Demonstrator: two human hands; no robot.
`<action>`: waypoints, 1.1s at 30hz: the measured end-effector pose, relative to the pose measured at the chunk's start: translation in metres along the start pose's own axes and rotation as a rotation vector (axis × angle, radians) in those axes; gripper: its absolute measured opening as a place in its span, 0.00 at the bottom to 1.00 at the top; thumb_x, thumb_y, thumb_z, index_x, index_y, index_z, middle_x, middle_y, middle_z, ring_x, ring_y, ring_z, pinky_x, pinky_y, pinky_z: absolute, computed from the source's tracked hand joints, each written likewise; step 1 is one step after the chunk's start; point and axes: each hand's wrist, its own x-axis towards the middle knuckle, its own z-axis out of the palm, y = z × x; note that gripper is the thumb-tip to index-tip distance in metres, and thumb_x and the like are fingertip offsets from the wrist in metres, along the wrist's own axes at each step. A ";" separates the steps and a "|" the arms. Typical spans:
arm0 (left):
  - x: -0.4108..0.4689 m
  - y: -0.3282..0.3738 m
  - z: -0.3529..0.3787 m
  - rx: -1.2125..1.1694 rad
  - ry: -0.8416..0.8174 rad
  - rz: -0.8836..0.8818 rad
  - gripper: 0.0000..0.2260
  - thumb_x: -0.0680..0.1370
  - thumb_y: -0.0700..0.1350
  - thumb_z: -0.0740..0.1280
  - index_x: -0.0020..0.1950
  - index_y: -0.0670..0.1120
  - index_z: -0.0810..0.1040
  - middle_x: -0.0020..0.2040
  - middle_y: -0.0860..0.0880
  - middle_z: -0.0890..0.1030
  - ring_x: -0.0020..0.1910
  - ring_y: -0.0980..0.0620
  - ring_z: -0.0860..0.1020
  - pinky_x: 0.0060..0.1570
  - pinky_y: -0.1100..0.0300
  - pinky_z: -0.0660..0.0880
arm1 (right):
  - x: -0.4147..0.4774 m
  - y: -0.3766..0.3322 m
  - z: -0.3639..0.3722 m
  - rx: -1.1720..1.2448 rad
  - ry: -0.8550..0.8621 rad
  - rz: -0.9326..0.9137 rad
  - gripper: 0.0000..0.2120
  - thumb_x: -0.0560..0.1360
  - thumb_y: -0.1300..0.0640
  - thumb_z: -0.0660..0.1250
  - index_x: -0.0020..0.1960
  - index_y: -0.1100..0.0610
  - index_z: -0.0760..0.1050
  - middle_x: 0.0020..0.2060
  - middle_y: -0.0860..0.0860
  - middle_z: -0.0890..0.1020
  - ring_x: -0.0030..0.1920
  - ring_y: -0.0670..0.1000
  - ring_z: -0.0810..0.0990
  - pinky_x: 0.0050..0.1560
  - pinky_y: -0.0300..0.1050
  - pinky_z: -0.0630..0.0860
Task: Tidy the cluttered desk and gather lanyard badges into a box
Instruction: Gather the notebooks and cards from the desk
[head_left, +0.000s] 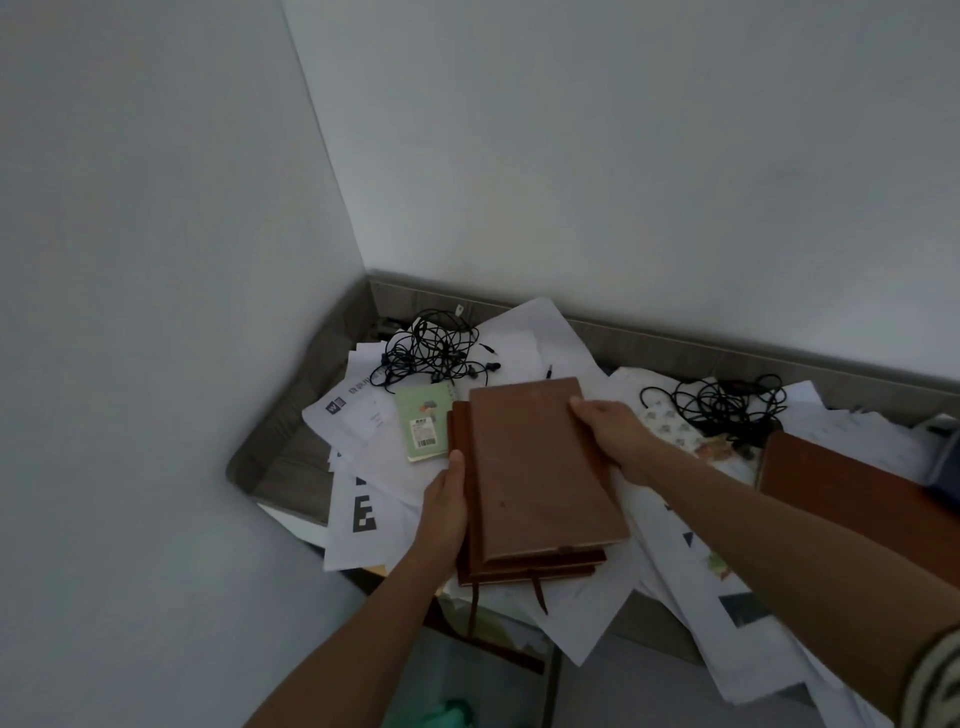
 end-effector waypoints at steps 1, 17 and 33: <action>0.000 0.000 0.001 0.005 0.004 0.010 0.21 0.80 0.63 0.54 0.52 0.52 0.80 0.48 0.48 0.85 0.47 0.49 0.84 0.47 0.54 0.81 | 0.000 0.005 0.006 -0.083 0.009 -0.052 0.16 0.79 0.43 0.61 0.51 0.55 0.80 0.44 0.50 0.84 0.44 0.51 0.82 0.38 0.41 0.75; -0.027 0.003 0.001 -0.084 -0.117 -0.045 0.21 0.74 0.52 0.71 0.63 0.44 0.74 0.50 0.41 0.85 0.46 0.41 0.84 0.41 0.51 0.81 | -0.059 0.033 -0.014 -0.256 -0.082 -0.065 0.27 0.77 0.43 0.65 0.72 0.51 0.66 0.58 0.54 0.78 0.50 0.51 0.78 0.36 0.41 0.74; -0.220 -0.066 0.071 0.002 -0.284 -0.150 0.17 0.76 0.53 0.67 0.59 0.44 0.76 0.47 0.41 0.85 0.43 0.42 0.84 0.38 0.53 0.80 | -0.246 0.129 -0.089 0.293 -0.181 0.031 0.12 0.78 0.43 0.64 0.59 0.44 0.73 0.47 0.50 0.86 0.46 0.52 0.86 0.38 0.46 0.82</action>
